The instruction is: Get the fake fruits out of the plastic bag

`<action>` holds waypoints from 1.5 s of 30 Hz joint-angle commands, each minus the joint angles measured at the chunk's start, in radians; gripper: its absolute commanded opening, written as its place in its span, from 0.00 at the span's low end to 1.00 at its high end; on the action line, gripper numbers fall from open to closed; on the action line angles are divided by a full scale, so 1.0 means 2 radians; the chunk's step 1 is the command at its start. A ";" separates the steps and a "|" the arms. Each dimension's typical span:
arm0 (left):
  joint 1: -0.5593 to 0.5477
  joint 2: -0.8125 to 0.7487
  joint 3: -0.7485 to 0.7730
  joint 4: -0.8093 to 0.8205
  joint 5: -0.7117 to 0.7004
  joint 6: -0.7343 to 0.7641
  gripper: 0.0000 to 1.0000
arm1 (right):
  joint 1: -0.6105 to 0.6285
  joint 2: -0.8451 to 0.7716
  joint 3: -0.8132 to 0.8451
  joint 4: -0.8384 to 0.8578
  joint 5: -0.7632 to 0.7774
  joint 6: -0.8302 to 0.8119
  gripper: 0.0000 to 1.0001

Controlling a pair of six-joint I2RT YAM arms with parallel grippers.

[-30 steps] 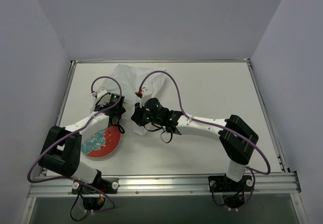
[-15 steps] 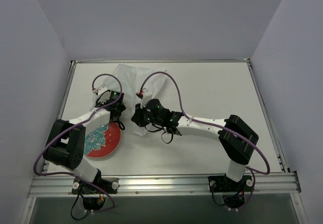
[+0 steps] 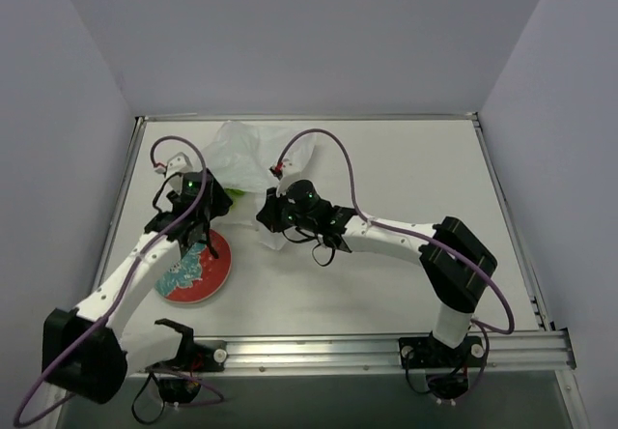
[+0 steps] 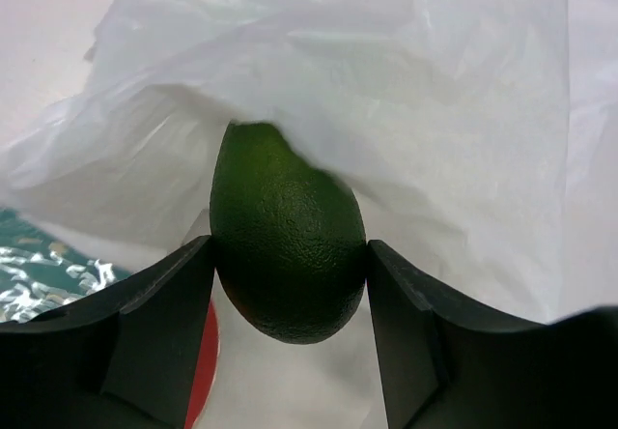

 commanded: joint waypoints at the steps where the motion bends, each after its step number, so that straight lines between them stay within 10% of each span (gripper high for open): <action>1: -0.002 -0.063 -0.007 -0.113 0.030 0.019 0.09 | -0.015 -0.007 0.030 0.025 -0.001 0.002 0.00; 11: -0.009 -0.191 -0.060 -0.275 -0.010 -0.064 0.08 | -0.034 -0.019 0.038 0.030 -0.017 0.004 0.00; 19: -0.011 -0.180 -0.136 -0.248 -0.101 -0.127 0.13 | -0.034 -0.036 0.028 0.033 -0.028 0.008 0.00; 27: -0.009 -0.133 -0.107 -0.219 -0.145 -0.084 0.63 | -0.030 -0.044 0.011 0.033 -0.030 0.007 0.00; 37: -0.009 -0.159 -0.104 -0.212 -0.134 -0.061 0.67 | -0.024 -0.049 0.006 0.029 -0.023 0.007 0.00; 45: -0.071 -0.241 -0.040 -0.226 -0.075 -0.004 0.50 | -0.024 -0.049 0.011 0.019 -0.011 0.004 0.00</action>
